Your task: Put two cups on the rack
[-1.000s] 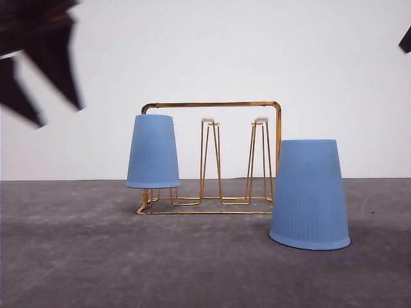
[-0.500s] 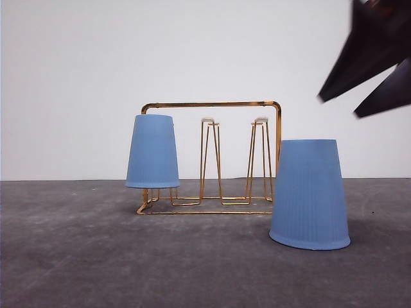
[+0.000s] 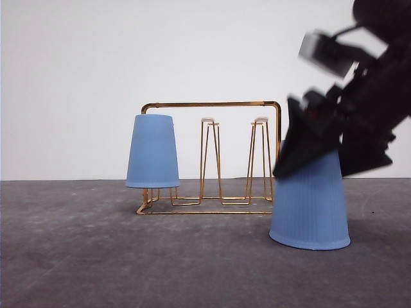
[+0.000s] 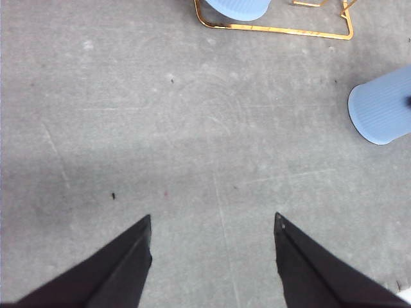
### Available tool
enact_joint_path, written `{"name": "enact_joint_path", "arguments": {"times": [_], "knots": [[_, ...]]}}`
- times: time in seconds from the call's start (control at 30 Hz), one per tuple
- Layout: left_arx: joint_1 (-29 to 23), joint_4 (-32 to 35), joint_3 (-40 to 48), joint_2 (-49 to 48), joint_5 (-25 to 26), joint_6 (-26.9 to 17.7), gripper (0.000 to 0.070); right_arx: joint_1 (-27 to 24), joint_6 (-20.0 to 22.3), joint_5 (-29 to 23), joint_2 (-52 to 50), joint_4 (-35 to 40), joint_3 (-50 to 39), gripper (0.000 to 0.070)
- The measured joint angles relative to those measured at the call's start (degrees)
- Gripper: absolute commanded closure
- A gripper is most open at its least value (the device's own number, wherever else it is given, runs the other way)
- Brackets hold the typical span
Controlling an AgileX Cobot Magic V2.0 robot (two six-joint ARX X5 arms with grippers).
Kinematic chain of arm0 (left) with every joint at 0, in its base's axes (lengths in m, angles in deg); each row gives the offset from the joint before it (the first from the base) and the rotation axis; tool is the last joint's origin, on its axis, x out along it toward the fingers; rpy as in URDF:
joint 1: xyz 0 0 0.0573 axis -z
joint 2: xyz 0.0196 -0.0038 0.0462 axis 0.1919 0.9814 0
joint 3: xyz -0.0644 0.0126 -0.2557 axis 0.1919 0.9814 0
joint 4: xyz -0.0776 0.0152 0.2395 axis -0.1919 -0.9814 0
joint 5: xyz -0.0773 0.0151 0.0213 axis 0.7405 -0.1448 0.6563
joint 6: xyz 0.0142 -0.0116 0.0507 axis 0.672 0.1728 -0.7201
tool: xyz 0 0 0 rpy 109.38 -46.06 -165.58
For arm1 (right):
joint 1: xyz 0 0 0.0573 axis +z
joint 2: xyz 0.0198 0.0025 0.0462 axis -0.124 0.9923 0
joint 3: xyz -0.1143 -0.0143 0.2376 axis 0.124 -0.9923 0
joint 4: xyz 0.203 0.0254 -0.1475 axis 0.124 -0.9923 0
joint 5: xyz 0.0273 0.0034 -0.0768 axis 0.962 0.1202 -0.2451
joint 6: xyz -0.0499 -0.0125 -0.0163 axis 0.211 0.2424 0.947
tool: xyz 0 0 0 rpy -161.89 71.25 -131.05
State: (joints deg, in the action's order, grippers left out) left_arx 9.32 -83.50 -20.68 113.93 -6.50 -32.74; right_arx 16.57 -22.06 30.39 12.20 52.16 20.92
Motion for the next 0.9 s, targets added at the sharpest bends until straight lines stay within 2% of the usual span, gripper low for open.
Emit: {"name": "enact_joint_path", "arguments": {"times": [0.17, 0.3, 0.4, 0.57, 0.7, 0.8, 0.9], "knots": [[0.00, 0.01, 0.00, 0.00, 0.00, 0.00, 0.0347, 0.40, -1.23, -1.51, -0.33, -3.52, 1.31, 0.0312], [0.00, 0.00, 0.00, 0.00, 0.00, 0.00, 0.0347, 0.40, -3.32, -1.57, -1.97, -15.17, 5.65, 0.0316], [0.00, 0.00, 0.00, 0.00, -0.23, 0.00, 0.0347, 0.40, -3.90, -1.63, -2.07, -24.82, 12.38, 0.0318], [0.00, 0.02, 0.00, 0.00, -0.44, 0.00, 0.0347, 0.40, -4.09, -1.67, -2.15, -35.08, 23.09, 0.0318], [0.00, 0.02, 0.00, 0.00, -0.44, 0.00, 0.0347, 0.40, -3.99, -3.99, -2.16, -37.07, 29.83, 0.0318], [0.00, 0.02, 0.00, 0.00, -0.44, 0.00, 0.0347, 0.40, -3.65, -6.53, -2.13, -35.39, 33.64, 0.0318], [0.00, 0.05, 0.00, 0.00, -0.44, 0.00, 0.0347, 0.38, -3.32, -6.94, -1.54, -32.14, 35.68, 0.0318]]}}
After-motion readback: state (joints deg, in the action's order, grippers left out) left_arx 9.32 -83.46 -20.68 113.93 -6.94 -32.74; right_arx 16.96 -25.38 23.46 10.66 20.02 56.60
